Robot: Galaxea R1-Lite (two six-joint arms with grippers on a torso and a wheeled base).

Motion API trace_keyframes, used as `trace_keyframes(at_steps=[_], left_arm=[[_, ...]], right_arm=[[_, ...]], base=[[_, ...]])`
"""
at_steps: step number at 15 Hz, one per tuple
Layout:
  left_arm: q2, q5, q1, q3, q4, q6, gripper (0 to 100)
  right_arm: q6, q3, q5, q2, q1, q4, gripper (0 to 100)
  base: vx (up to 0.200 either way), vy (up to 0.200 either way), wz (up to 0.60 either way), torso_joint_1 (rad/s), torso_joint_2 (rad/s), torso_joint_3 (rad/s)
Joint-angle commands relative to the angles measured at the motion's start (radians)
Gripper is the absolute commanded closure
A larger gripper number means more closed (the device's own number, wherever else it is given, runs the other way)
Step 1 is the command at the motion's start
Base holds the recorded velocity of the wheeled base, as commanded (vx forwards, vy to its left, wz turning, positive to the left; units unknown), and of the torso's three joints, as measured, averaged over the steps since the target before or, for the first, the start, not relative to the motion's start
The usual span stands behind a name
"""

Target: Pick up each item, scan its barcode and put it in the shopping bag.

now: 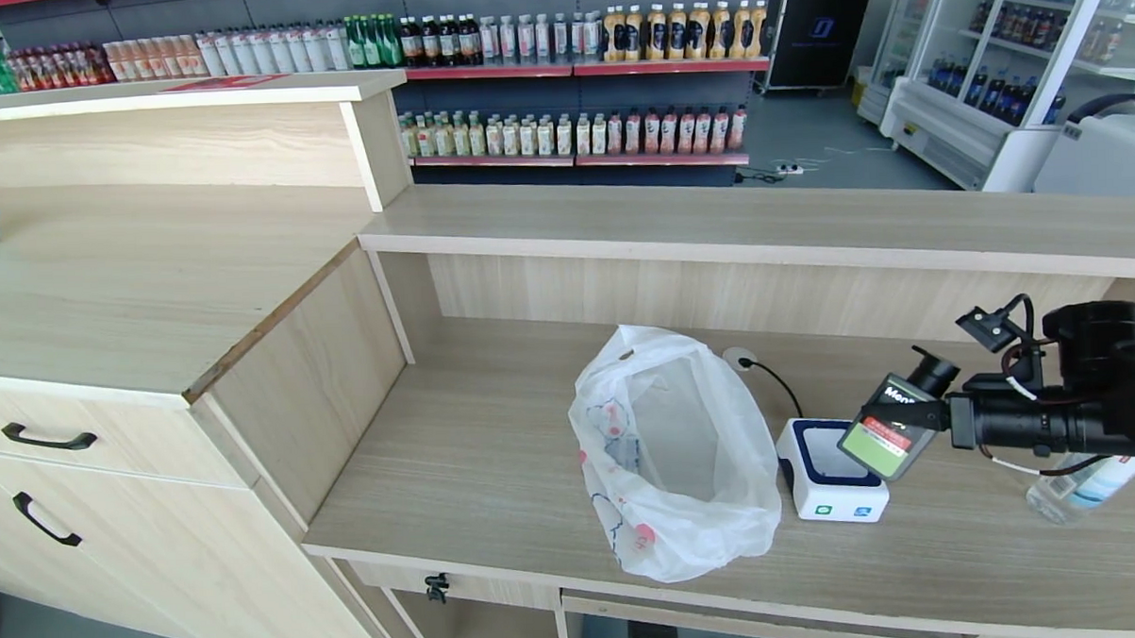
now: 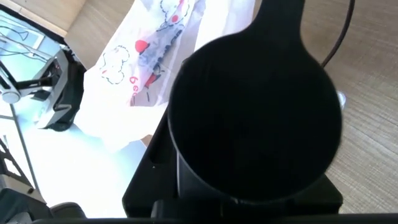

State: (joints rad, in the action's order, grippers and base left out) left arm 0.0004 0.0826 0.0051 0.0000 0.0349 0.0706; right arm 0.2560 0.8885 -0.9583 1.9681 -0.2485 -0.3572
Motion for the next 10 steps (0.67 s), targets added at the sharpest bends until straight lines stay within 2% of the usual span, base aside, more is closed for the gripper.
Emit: trace_keyframes(at_steps=[1,10], left_arm=[[0.000,0.000,0.001,0.000,0.000,0.000,0],[0.000,0.000,0.001,0.000,0.000,0.000,0]], right_arm=[[0.000,0.013,-0.002,0.023,0.018,0.000,100],[0.005,0.064,-0.002,0.100,0.057,-0.031,100]], base=[[0.000,0.000,0.00,0.000,0.00,0.000],[0.000,0.000,0.00,0.000,0.00,0.000]])
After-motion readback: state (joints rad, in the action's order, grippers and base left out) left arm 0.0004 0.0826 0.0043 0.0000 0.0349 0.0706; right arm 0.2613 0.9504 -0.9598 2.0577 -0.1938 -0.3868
